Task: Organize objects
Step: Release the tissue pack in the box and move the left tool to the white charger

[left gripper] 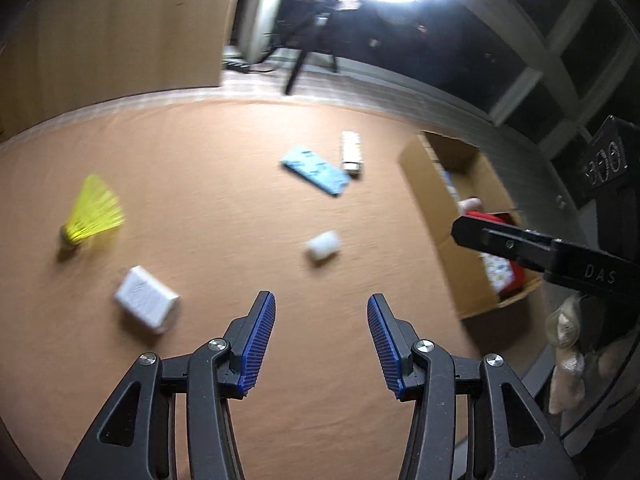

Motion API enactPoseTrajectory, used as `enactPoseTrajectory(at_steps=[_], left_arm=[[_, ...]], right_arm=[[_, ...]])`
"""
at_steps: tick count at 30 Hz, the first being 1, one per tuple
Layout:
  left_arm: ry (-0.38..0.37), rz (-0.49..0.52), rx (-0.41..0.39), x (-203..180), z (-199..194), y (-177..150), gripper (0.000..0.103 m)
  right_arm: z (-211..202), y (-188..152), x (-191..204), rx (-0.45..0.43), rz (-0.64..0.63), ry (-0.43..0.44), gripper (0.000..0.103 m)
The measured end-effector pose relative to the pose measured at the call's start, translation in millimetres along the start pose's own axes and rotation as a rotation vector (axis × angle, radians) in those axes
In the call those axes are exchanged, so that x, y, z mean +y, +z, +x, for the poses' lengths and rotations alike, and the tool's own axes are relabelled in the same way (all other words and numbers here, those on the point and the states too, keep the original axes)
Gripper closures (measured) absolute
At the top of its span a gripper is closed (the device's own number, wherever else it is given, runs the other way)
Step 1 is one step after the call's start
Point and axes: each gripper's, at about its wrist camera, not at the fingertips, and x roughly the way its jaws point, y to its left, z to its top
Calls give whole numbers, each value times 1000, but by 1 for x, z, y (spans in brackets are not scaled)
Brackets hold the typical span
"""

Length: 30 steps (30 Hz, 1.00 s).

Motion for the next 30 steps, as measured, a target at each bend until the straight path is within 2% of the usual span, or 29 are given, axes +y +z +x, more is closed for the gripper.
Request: enactPoseTrajectory(at_steps=[4, 6, 13, 18, 30], left_arm=[[55, -29, -2, 30, -4, -9, 47], [85, -49, 2, 46, -5, -12, 42], [140, -125, 16, 96, -5, -24, 33], [137, -159, 39, 117, 6, -29, 31], [110, -178, 55, 137, 24, -32, 31]], right_arm=[[23, 3, 30, 16, -58, -7, 46], [34, 4, 42, 22, -86, -8, 46], [71, 3, 87, 24, -229, -18, 46], [99, 2, 116, 81, -304, 7, 46], [159, 12, 142, 258, -346, 64, 46]])
